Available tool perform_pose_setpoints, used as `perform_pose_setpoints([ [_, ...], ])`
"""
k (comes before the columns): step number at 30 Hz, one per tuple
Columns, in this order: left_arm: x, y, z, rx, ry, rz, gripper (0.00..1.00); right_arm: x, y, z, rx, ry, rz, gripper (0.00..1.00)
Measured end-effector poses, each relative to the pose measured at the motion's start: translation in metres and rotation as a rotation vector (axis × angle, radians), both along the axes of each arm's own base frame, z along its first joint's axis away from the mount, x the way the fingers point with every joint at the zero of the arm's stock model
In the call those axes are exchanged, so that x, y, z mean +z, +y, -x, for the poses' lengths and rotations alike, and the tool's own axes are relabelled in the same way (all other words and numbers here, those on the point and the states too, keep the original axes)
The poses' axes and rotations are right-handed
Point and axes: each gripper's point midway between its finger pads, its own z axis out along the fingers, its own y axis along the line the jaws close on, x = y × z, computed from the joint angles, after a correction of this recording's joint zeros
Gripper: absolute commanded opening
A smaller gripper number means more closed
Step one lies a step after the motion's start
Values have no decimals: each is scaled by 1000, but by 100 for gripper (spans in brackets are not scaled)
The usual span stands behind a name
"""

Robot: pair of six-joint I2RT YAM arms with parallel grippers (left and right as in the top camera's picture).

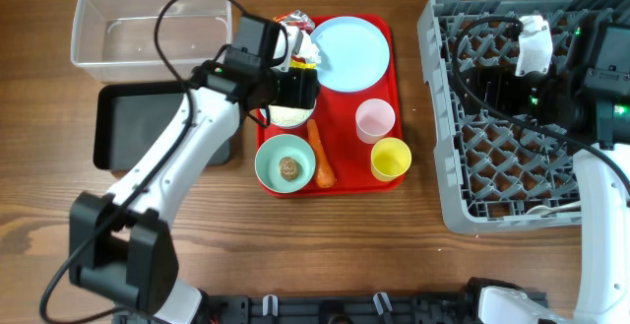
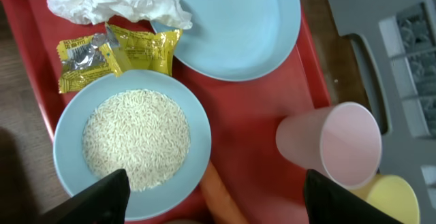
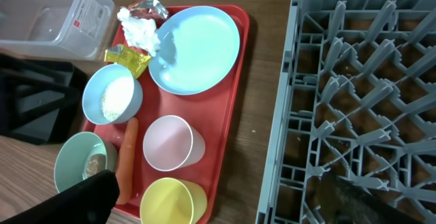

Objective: Sort waste into correct bins and load items into the dishwasher rack
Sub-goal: 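Reach the left gripper to the light-blue rice bowl and grasp its rim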

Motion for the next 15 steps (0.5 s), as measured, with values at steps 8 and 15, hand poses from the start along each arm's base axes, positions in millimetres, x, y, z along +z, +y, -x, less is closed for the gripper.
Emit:
perform_pose_setpoints([
  [8, -58, -27, -5, -6, 16, -133, 56, 0, 0, 0, 0, 0, 0, 92],
  [15, -80, -30, -15, 52, 10, -170, 33, -1, -1, 0, -2, 4, 3, 90],
])
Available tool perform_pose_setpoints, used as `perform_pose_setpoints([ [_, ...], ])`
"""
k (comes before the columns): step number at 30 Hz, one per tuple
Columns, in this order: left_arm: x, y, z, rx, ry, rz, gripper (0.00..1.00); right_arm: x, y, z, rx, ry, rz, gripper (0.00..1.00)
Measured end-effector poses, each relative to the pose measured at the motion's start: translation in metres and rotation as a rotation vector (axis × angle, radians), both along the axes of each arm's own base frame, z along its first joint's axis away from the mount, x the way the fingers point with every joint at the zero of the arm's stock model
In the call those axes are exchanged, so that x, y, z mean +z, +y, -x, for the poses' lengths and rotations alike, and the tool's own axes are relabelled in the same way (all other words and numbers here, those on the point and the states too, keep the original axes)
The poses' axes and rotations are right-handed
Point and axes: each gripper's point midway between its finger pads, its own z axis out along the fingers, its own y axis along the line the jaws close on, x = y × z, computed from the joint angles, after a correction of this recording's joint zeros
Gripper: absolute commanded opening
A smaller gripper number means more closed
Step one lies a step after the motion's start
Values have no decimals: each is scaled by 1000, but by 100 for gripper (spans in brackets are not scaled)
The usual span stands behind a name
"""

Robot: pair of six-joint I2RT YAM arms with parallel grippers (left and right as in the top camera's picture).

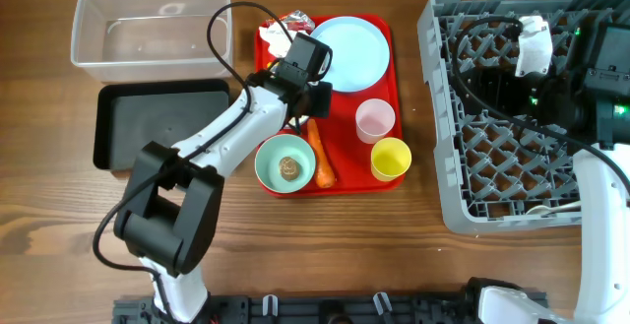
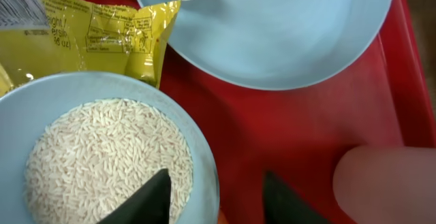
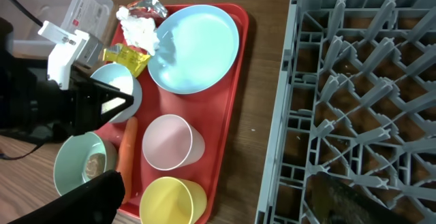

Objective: Sort waste into correct bins and load items into the dishwasher rack
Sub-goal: 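Reach the left gripper to the light-blue rice bowl and grasp its rim, then carry the rice bowl left and tip rice onto the black tray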

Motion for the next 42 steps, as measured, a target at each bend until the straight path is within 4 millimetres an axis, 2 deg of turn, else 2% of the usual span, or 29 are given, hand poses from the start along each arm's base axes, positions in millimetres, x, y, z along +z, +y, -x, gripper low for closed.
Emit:
perform_pose_setpoints([
  [6, -20, 0, -2, 12, 24, -14, 24, -4, -1, -2, -2, 12, 1, 89],
  [11, -20, 1, -5, 25, 13, -19, 15, -5, -2, -2, -6, 12, 10, 89],
  [15, -21, 2, -6, 33, 9, -25, 14, -7, -6, -1, -18, 20, 26, 89],
  [19, -34, 3, -5, 33, 29, -38, 13, -8, -7, -1, -25, 24, 35, 89],
  [21, -35, 3, -5, 33, 30, -39, 5, -8, -8, -1, -27, 24, 38, 89],
  [32, -27, 6, -13, 57, -6, -50, 4, -8, -9, -1, -31, 25, 44, 89],
  [37, 14, 9, -5, 76, -27, -10, 4, -8, -9, -1, -33, 25, 45, 89],
  [42, 91, 24, 22, 111, -77, 48, 4, -7, -10, -3, -34, 17, 48, 89],
])
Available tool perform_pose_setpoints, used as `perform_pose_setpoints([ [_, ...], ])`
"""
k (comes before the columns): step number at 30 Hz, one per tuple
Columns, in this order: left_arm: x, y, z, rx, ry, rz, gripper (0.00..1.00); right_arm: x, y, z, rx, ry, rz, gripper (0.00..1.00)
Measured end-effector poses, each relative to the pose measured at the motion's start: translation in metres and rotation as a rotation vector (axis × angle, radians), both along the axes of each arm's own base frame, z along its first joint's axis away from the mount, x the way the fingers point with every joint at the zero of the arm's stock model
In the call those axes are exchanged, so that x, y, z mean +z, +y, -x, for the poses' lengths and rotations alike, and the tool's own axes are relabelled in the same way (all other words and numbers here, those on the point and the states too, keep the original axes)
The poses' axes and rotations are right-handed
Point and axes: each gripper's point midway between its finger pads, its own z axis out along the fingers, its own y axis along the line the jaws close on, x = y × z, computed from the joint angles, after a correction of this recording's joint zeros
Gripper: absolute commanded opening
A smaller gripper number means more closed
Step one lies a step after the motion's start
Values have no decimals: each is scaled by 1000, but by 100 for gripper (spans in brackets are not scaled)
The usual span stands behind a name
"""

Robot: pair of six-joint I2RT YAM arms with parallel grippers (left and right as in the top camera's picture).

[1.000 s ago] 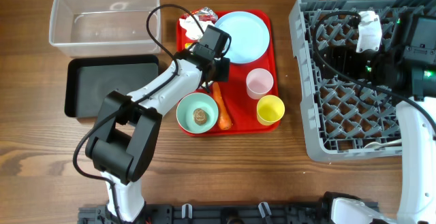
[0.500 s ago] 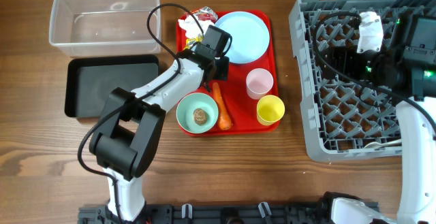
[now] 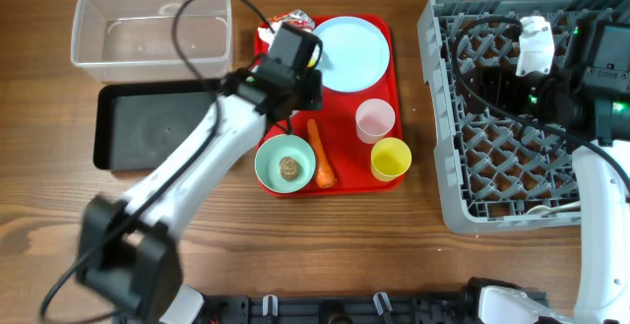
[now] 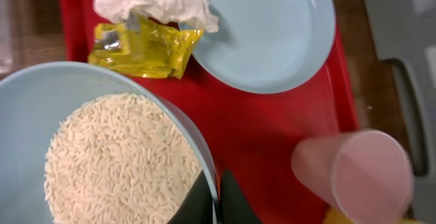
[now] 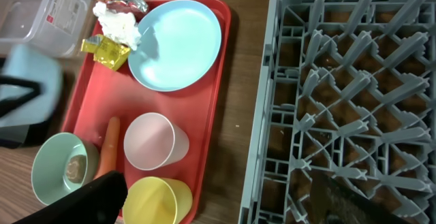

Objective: Sort waste into correct bins and load items into the dishwasher rack
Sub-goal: 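Carry the rice bowl left and tip rice onto the black tray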

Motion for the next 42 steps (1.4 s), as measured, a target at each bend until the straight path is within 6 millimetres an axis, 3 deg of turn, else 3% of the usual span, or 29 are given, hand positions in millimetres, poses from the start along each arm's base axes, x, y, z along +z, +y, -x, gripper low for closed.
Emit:
perform_pose_setpoints([
  [4, 27, 25, 28, 46, 41, 9, 4, 0, 0, 0, 0, -3, 0, 89],
  [8, 20, 72, 43, 149, 158, -4, 4, 0, 0, 0, 0, -3, 0, 89],
  [13, 18, 116, 36, 226, 226, 93, 4, 0, 0, 0, 0, -3, 0, 89],
  [18, 24, 148, 32, 229, 258, 264, 4, 0, 0, 0, 0, -2, 0, 89],
  [27, 13, 155, 24, 109, 323, 545, 4, 0, 0, 0, 0, 2, 0, 89],
  [37, -46, 178, 2, 103, 424, 881, 4, 0, 0, 0, 0, 3, 0, 89],
  [42, -24, 184, -4, 83, 367, 1061, 4, -1, -1, 1, -5, 7, 5, 89],
])
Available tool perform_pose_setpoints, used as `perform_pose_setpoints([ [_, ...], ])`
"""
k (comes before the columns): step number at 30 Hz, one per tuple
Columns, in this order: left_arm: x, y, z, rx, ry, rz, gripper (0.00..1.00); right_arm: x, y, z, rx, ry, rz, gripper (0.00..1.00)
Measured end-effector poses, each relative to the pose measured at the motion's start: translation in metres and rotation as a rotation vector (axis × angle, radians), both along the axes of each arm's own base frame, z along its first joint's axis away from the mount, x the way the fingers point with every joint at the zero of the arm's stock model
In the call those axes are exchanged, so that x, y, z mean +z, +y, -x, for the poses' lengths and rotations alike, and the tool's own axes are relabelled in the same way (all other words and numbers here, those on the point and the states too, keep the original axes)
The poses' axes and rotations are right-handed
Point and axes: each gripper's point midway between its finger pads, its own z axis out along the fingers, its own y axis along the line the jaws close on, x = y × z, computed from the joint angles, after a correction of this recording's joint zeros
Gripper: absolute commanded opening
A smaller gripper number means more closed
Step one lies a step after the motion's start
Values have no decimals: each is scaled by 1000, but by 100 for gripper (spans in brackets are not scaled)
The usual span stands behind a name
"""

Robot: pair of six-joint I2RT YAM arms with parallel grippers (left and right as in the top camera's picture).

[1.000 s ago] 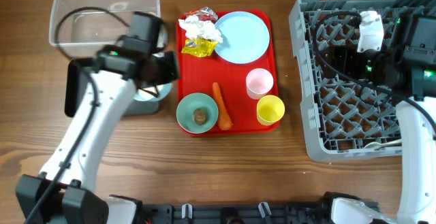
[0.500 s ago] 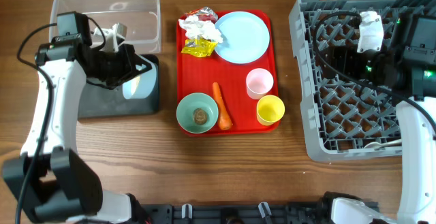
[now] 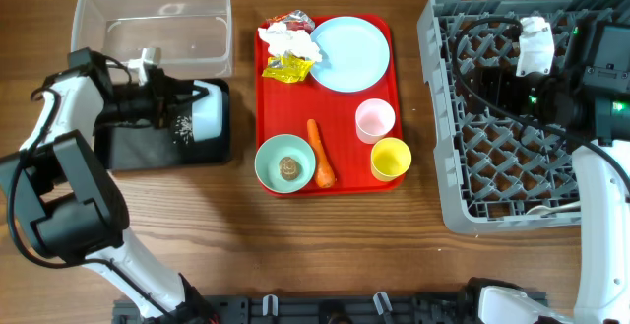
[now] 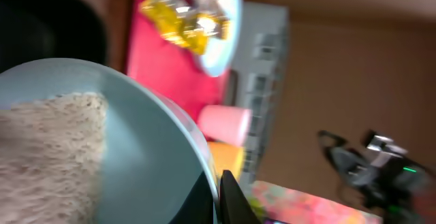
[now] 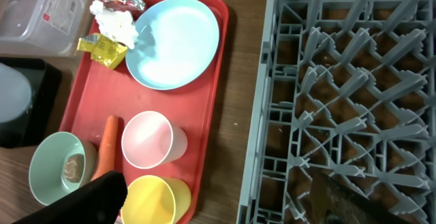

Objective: Sort waste into correct bins and load items into the dishwasher rack
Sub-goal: 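Carry the rice bowl left and tip rice onto the black tray, then return the empty bowl to the red tray with the left gripper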

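Note:
My left gripper (image 3: 185, 107) is shut on the rim of the light blue rice bowl (image 3: 207, 113), which lies tipped on its side over the black tray (image 3: 123, 145). White grains (image 3: 183, 127) lie scattered on the tray below the bowl's mouth. In the left wrist view the fingers (image 4: 225, 200) pinch the bowl's rim, and rice (image 4: 48, 149) is heaped against the lower wall. My right gripper (image 5: 221, 195) hangs open over the grey dishwasher rack (image 3: 512, 127), holding nothing.
The red tray (image 3: 340, 93) carries a blue plate (image 3: 343, 53), pink cup (image 3: 375, 120), yellow cup (image 3: 391, 158), green bowl (image 3: 285, 163) with a brown scrap, carrot (image 3: 320, 154), yellow wrapper (image 3: 285, 68) and white tissue (image 3: 285, 36). A clear bin (image 3: 148, 24) stands behind the black tray.
The left gripper has moved with the rice bowl from above the red tray to over the black tray. The bowl is now tipped on its side, and grains lie on the tray. The right arm has barely moved.
My left gripper was open above the rice bowl on the red tray. Then its jaws straddled the bowl's rim. Then they were shut on the rim with the bowl lifted. Now the bowl is tipped over the black tray, with rice out.

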Motion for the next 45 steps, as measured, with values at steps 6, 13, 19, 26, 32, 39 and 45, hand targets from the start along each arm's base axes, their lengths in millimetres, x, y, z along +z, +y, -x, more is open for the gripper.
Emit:
perform_pose_setpoints([
  [6, 28, 4, -1, 35, -39, 163, 4, 0, -1, 0, -2, 1, 3, 89],
  [13, 40, 15, 0, 74, -41, 240, 4, 0, -1, 0, -2, 1, 3, 89],
  [19, 47, 25, 2, 112, -27, 287, 4, 0, -1, 0, -3, 1, 5, 89],
  [26, 52, 26, 1, 115, -39, 317, 4, 0, -1, 0, -4, 1, 5, 89],
  [32, 54, 26, 1, 116, -41, 326, 4, 0, -1, 0, -4, 1, 5, 89],
  [39, 54, 25, 2, 116, -41, 326, 4, 0, -1, 0, -4, 1, 6, 89],
  [45, 65, -2, 7, 25, -139, 253, 4, 0, -1, 0, -4, 1, 6, 89],
])
